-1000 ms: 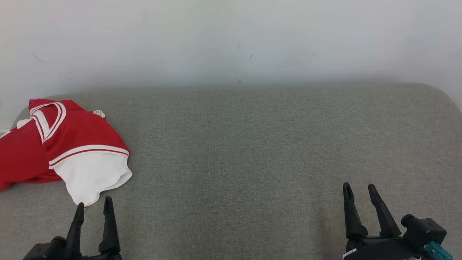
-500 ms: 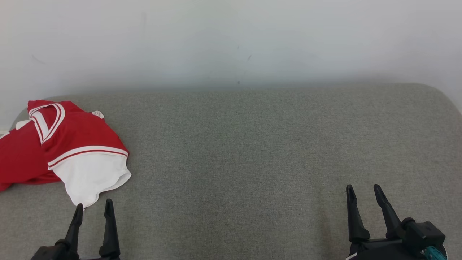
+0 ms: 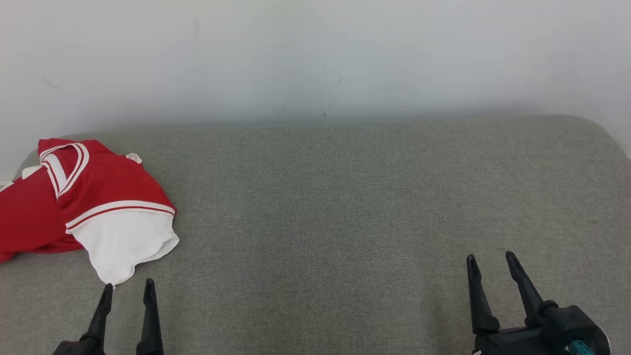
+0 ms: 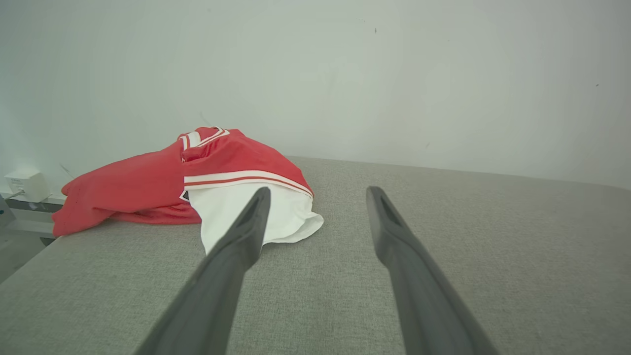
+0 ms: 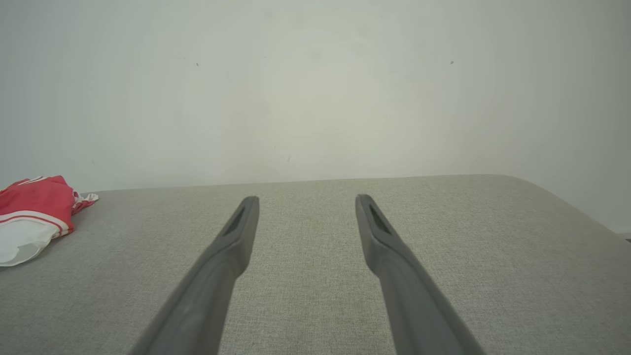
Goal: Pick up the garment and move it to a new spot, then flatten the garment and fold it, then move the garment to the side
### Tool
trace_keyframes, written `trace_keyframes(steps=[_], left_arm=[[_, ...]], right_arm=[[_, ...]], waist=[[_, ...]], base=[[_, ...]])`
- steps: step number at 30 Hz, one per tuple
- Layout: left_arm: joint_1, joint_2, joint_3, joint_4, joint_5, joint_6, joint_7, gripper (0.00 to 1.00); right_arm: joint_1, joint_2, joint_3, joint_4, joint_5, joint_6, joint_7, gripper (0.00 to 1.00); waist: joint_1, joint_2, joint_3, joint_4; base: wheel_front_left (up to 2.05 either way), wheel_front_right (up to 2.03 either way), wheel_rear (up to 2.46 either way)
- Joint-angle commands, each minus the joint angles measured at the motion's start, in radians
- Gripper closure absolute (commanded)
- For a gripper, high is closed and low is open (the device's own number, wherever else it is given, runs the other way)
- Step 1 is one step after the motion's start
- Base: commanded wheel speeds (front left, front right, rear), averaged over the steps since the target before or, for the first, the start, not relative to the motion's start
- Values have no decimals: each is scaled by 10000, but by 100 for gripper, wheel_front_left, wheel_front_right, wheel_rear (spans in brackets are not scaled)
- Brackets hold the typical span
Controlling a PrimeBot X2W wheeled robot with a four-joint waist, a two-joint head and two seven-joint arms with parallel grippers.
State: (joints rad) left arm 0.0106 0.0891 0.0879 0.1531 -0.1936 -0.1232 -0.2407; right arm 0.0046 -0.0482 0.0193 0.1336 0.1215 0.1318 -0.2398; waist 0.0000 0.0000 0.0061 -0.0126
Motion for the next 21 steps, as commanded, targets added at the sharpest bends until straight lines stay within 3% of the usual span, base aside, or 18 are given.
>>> trace_keyframes(steps=[1,11,21], left_arm=[[45,64,44,50,113,-16,-100,0],[-6,185,110,15,225,-35,137,0],[189,118,91,-432,-153,84,568,0]], right_arm=[[111,-34,42,-27,-182,-19,-112,0],[155,-34,115,13,-655,-21,-270,0],[162,-34,-152,91,-387,-21,-252,0]], waist=[[0,0,-14,2],[0,0,-47,-19],[0,0,-63,-27]], base=[[0,0,0],[0,0,0],[0,0,0]])
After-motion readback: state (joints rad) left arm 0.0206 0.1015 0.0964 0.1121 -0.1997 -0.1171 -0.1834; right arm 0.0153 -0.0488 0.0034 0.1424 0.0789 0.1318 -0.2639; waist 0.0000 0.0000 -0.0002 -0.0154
